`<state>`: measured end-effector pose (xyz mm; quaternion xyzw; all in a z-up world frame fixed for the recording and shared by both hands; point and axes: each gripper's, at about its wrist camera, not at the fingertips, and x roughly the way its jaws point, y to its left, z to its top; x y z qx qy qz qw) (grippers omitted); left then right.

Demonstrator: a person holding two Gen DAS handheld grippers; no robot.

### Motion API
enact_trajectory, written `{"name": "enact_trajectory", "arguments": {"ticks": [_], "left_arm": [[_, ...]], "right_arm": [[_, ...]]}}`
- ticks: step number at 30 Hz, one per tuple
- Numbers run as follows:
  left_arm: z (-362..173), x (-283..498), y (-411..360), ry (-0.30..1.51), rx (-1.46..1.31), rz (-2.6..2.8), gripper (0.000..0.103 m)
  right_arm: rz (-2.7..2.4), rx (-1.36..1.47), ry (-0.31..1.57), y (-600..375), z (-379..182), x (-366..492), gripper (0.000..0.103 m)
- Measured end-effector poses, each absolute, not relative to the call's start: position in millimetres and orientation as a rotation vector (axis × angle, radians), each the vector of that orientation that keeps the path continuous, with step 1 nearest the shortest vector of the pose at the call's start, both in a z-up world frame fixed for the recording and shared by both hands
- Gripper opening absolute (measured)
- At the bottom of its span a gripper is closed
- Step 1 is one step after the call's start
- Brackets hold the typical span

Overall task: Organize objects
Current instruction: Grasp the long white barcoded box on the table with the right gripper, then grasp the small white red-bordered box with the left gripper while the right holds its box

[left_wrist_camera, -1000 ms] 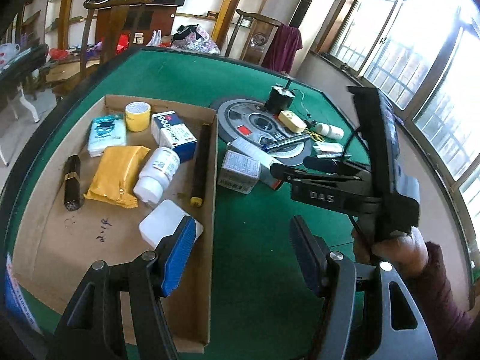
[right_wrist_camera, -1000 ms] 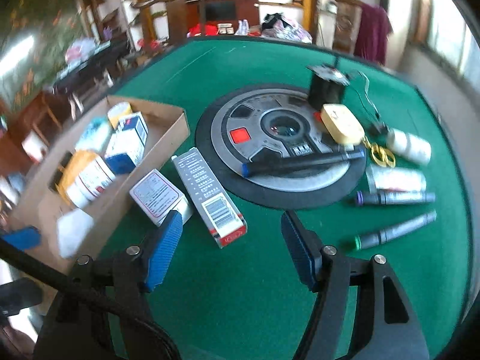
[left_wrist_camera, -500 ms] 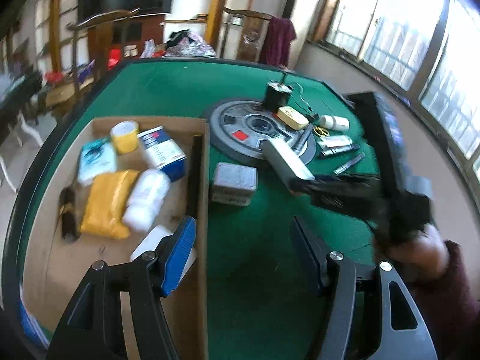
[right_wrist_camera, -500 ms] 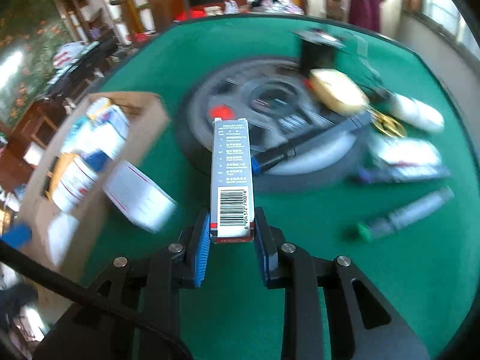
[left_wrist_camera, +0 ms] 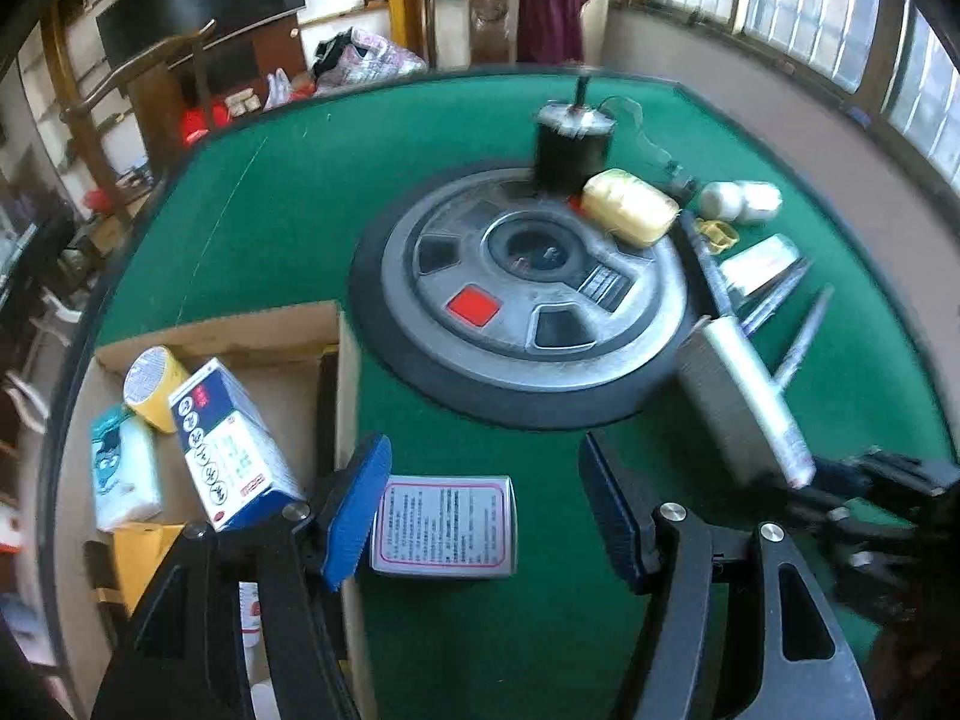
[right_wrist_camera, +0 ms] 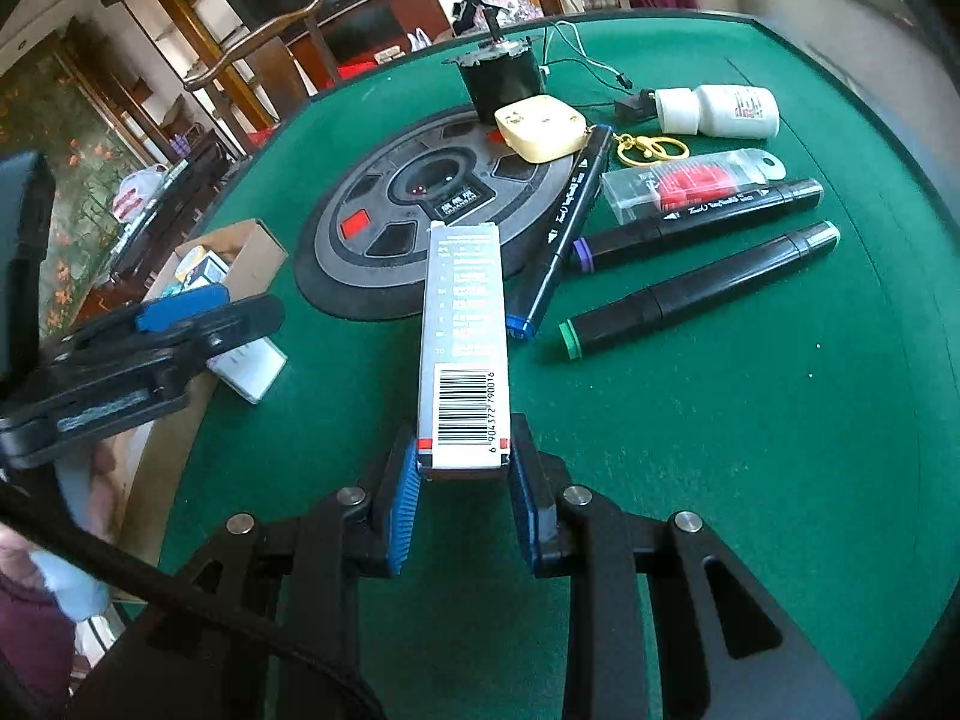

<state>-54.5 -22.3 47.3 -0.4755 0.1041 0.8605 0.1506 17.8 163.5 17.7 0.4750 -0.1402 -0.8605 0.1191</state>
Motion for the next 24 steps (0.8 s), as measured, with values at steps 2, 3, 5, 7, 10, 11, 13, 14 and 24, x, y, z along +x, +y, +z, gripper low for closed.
{"name": "enact_trajectory", "arguments": {"ticks": [2,3,5,7,10,11,13,14,24], "left_arm": [[44.5,-53.6,-22.7,0.330,-1.369,2.486,0.062],[42.9,-54.4,-23.0,0.341,-1.378,2.492,0.065],[39.2,-53.9,-21.8,0.351,-1.398,2.481,0.065],[36.7,-53.0,-17.5,0.358,-1.406,2.460,0.065],[37.6,-44.6,-8.4,0.303,-1.417,2.327,0.065],[31.0,-41.2,-6.0,0.216,-1.494,2.207,0.065],[28.1,-31.2,-1.4,0.184,-1.494,2.170,0.067],[29.7,-24.3,1.5,0.218,-1.481,2.168,0.067],[52.7,23.7,-0.2,0.390,-1.283,2.181,0.068]], "right_arm": [[-2.503,1.373,-0.454,168.0,17.4,16.4,0.024],[-2.494,1.368,-0.476,170.4,16.9,16.2,0.024],[-2.479,1.362,-0.508,173.4,15.9,15.9,0.024],[-2.475,1.355,-0.519,174.5,15.7,16.5,0.024],[-2.487,1.350,-0.493,171.2,17.1,17.3,0.024],[-2.491,1.349,-0.485,170.7,17.4,17.6,0.024],[-2.499,1.348,-0.469,169.9,18.4,18.4,0.024],[-2.501,1.347,-0.469,169.9,18.4,18.5,0.024],[-2.489,1.342,-0.500,172.7,16.6,15.2,0.024]]}}
